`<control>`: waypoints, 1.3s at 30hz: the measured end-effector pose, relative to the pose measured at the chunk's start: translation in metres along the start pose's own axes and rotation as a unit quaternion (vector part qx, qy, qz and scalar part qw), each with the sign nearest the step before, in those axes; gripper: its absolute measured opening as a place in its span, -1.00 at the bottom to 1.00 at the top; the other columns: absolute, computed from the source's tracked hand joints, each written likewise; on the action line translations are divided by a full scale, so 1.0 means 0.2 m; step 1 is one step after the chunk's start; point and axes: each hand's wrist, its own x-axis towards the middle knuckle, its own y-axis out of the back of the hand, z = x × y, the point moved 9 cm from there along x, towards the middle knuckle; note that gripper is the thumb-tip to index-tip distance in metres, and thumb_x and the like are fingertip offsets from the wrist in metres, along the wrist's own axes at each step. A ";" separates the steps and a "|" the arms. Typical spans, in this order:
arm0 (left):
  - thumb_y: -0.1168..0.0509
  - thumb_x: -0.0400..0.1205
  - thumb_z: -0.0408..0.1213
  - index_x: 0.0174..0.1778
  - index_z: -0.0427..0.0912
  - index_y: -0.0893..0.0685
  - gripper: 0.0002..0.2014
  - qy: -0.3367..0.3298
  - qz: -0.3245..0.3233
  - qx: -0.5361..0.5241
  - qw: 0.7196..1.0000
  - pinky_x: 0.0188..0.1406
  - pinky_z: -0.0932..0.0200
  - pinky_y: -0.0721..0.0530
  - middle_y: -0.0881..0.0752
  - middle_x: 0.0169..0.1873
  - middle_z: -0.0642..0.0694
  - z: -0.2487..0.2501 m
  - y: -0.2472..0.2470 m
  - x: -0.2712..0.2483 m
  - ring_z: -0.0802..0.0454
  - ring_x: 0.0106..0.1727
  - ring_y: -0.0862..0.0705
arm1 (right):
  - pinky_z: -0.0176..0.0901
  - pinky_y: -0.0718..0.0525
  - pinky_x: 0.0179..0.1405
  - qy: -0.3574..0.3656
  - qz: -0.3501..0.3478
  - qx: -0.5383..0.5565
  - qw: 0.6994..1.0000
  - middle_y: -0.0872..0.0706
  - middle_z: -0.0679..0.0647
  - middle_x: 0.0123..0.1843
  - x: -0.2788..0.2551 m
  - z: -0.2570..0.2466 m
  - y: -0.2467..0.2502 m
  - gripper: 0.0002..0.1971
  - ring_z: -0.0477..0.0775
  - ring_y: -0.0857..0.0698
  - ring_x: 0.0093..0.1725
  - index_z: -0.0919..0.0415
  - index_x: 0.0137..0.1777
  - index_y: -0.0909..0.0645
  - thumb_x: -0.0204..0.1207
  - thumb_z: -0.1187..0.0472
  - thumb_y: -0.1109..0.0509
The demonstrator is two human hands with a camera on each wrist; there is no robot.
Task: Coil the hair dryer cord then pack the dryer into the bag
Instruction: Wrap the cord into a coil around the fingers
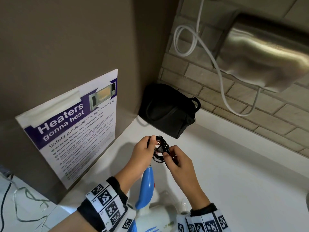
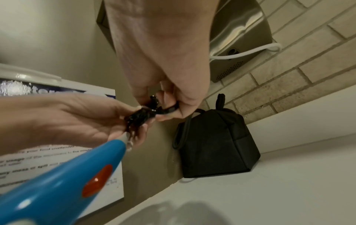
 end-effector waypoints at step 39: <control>-0.11 0.73 -0.02 0.19 -0.15 -0.66 -0.66 0.134 -0.080 -0.140 0.978 0.35 -0.11 -0.61 -0.78 0.08 -0.20 -0.09 -0.09 -0.04 -0.10 0.17 -0.74 | -0.62 -0.47 0.07 0.086 0.088 -0.034 0.992 -0.52 0.00 0.10 -0.02 -0.19 0.05 -0.74 -0.42 -0.48 0.17 0.06 -0.11 -0.72 0.40 0.47 -0.50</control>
